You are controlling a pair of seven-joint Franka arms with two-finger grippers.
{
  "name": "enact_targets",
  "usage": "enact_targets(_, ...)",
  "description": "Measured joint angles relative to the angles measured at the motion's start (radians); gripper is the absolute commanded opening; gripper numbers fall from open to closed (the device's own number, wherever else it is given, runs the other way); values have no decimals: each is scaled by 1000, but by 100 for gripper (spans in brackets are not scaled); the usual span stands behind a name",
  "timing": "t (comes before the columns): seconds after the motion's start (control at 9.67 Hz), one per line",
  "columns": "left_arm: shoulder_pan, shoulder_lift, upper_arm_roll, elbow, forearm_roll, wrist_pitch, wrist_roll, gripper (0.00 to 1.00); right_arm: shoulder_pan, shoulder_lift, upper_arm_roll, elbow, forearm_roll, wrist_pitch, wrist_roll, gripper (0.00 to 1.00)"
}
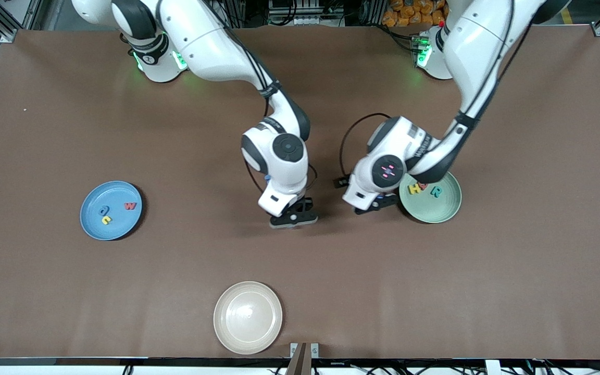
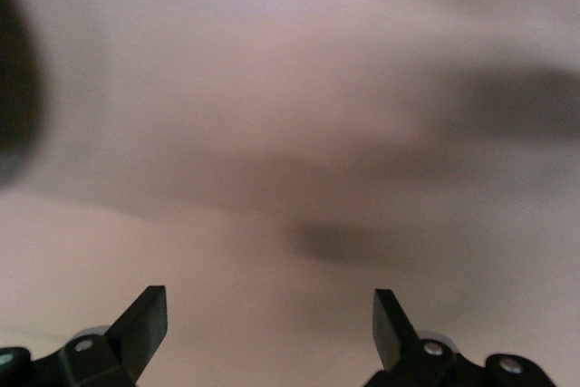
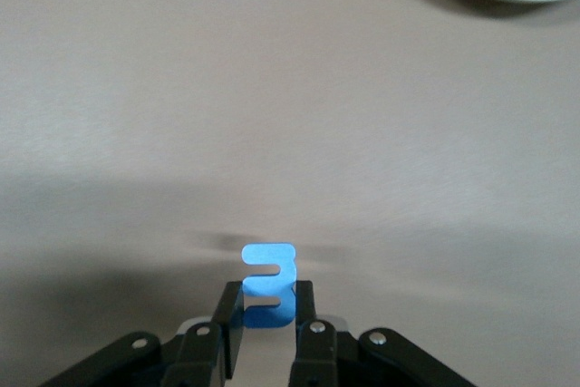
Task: Sort upper and lower case letters into plates
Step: 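Grasp the blue E with the right gripper while the left gripper approaches, then carry the E to the blue plate while the left gripper reaches the M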
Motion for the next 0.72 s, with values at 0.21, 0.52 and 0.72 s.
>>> enact_targets(0.21,-88,-1,3,64,17,0,-4,100,-63,-71,1,-87,5,-6,-182,0)
enact_targets(0.52,-171,1,3,97,135,1,-9,100,-208,-227,-1,-283,37,-13,-560,0)
enact_targets(0.72,-236,4,4,147,237,7,-12,100,-352,-334,-2,-418,43,-14,-850,0)
